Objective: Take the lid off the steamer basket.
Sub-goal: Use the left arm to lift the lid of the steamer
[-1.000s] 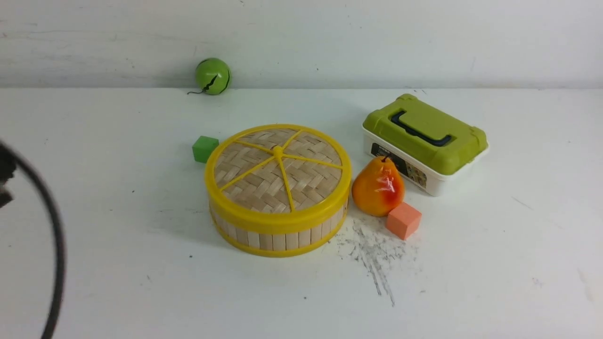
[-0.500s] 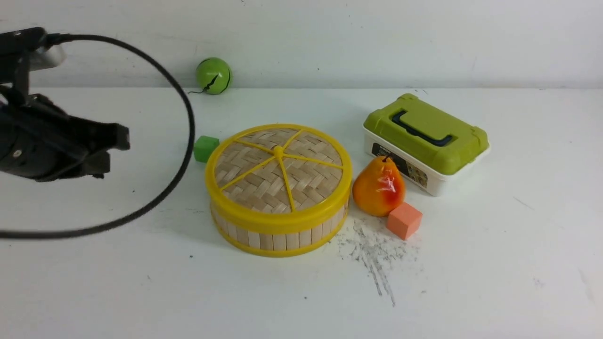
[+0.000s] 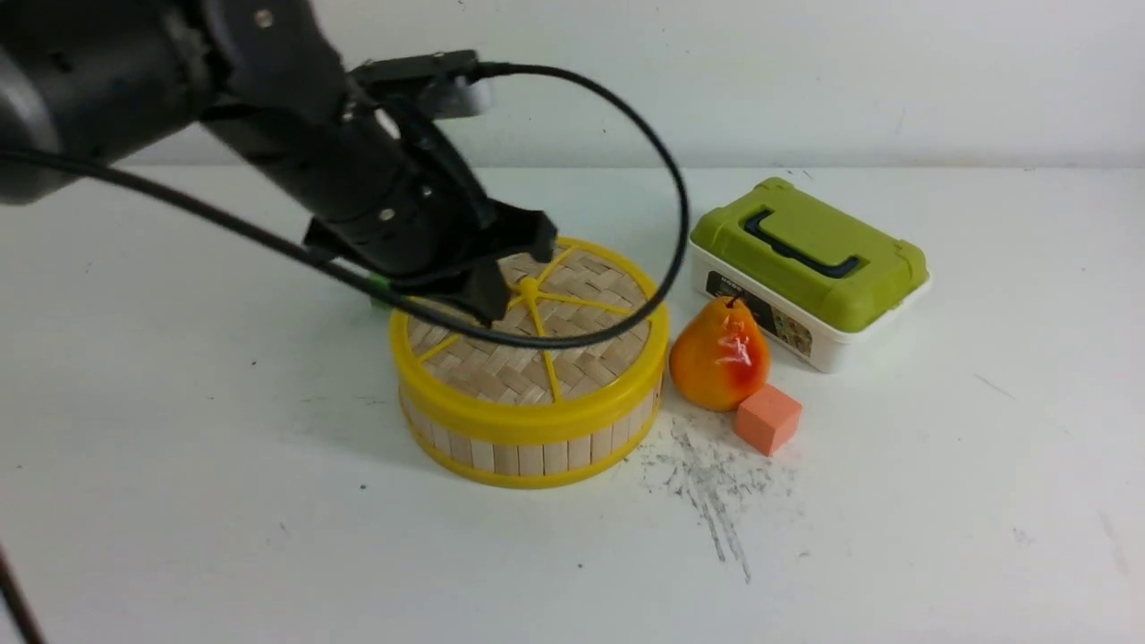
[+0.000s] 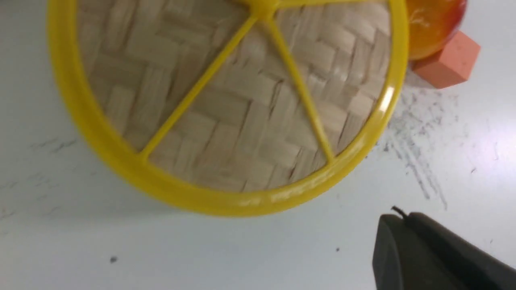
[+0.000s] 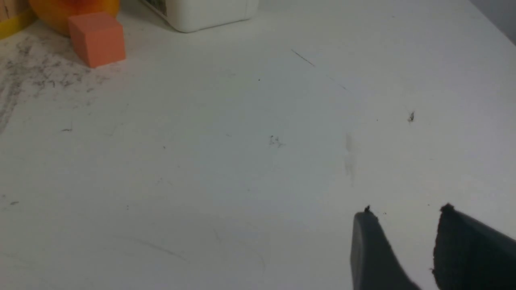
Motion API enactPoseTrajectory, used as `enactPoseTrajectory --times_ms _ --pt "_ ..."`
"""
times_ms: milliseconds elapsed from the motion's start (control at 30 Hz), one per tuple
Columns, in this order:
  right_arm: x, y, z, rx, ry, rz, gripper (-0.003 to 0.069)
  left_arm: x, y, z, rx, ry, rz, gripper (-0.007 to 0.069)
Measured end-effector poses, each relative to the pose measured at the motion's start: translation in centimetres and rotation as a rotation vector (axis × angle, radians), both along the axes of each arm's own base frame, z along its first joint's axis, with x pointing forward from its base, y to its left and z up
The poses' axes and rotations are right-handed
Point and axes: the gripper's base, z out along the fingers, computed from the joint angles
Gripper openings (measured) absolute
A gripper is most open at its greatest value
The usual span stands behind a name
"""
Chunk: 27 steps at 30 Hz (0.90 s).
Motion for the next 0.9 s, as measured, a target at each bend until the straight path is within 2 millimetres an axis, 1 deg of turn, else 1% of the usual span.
enactPoseTrajectory --times_ms 33,100,133,167,200,233,267,300,333,367,400,467,500,533,567,600,633,667,700,767,900 --pt "0.0 0.0 0.0 0.0 0.0 0.0 0.024 1.0 -0.9 0.1 0.013 -0.009 -0.015 -0.0012" --pt "0.0 0.0 0.0 0.0 0.0 0.0 0.024 2.4 -1.6 0.2 0.031 -0.014 -0.026 -0.0012" --pt "0.0 0.0 0.0 0.0 0.0 0.0 0.024 2.5 -1.7 0.2 0.033 -0.014 -0.026 -0.0012" --pt "0.0 0.0 0.0 0.0 0.0 0.0 0.024 3.7 -2.1 0.0 0.047 -0.012 -0.031 -0.0012" --pt "0.0 0.0 0.0 0.0 0.0 0.0 0.024 4.3 -2.3 -0.1 0.057 -0.011 -0.034 -0.0011" --pt "0.0 0.0 0.0 0.0 0.0 0.0 0.024 4.3 -2.3 -0.1 0.059 -0.012 -0.034 -0.001" --pt "0.0 0.0 0.0 0.0 0.0 0.0 0.024 5.3 -2.7 -0.3 0.076 -0.014 -0.038 0.0008" --pt "0.0 0.0 0.0 0.0 0.0 0.0 0.024 5.4 -2.7 -0.4 0.08 -0.016 -0.038 0.0008" --pt "0.0 0.0 0.0 0.0 0.0 0.0 0.024 6.3 -2.9 -0.6 0.1 -0.028 -0.037 0.0052" --pt "0.0 0.0 0.0 0.0 0.0 0.0 0.024 6.4 -2.9 -0.7 0.106 -0.032 -0.037 0.0057" --pt "0.0 0.0 0.0 0.0 0.0 0.0 0.024 7.2 -2.9 -1.0 0.136 -0.052 -0.033 0.0107" --pt "0.0 0.0 0.0 0.0 0.0 0.0 0.024 8.0 -2.9 -1.7 0.173 -0.072 -0.028 0.0173" --pt "0.0 0.0 0.0 0.0 0.0 0.0 0.024 8.3 -2.9 -2.0 0.188 -0.079 -0.027 0.0211" --pt "0.0 0.0 0.0 0.0 0.0 0.0 0.024 8.4 -2.9 -2.1 0.196 -0.081 -0.026 0.0218" --pt "0.0 0.0 0.0 0.0 0.0 0.0 0.024 8.9 -2.9 -2.9 0.226 -0.09 -0.025 0.0281" --pt "0.0 0.0 0.0 0.0 0.0 0.0 0.024 9.0 -2.9 -3.0 0.225 -0.091 -0.024 0.0287" --pt "0.0 0.0 0.0 0.0 0.0 0.0 0.024 9.4 -3.0 -3.6 0.233 -0.096 -0.024 0.0337" --pt "0.0 0.0 0.0 0.0 0.0 0.0 0.024 9.4 -3.0 -3.7 0.235 -0.095 -0.024 0.0337" --pt "0.0 0.0 0.0 0.0 0.0 0.0 0.024 9.6 -3.1 -4.1 0.233 -0.103 -0.023 0.0365" --pt "0.0 0.0 0.0 0.0 0.0 0.0 0.024 9.9 -3.2 -4.4 0.229 -0.111 -0.022 0.0386" --pt "0.0 0.0 0.0 0.0 0.0 0.0 0.024 10.1 -3.4 -4.8 0.227 -0.111 -0.022 0.0384"
